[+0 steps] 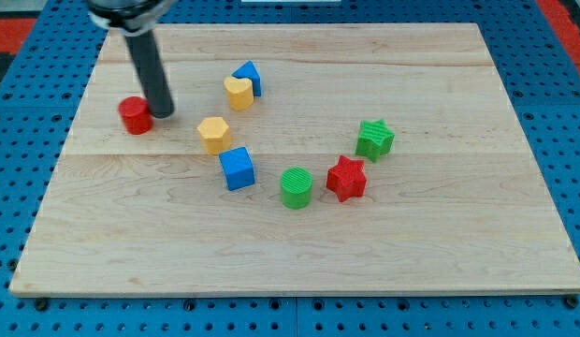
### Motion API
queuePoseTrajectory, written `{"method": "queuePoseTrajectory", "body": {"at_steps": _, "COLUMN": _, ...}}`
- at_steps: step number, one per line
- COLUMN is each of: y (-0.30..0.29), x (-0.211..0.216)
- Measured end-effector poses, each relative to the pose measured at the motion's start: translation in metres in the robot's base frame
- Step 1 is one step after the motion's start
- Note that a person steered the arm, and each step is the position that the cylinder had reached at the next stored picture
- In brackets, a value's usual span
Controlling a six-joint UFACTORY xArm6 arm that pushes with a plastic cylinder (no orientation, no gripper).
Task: Push red star closer to red circle
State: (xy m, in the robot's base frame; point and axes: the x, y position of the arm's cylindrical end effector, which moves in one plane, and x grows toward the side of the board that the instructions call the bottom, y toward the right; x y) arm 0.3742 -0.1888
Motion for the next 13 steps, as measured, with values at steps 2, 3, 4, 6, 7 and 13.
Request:
{"method": "queuePoseTrajectory", "body": {"at_steps": 2, "y": 0.034, "x": -0.008}}
{"method": "queuePoseTrajectory", "body": {"at_steps": 3, "y": 0.108, "x": -0.001}}
{"method": "queuePoseTrajectory", "body": {"at_steps": 4, "y": 0.171, "x": 0.01}}
{"method": "queuePoseTrajectory", "body": {"at_steps": 6, "y": 0.252, "x": 0.092}}
{"method": "queuePoseTrajectory", "body": {"at_steps": 7, "y": 0.252, "x": 0.116}}
{"method": "queuePoseTrajectory", "body": {"at_steps": 13, "y": 0.127, "x": 0.154}}
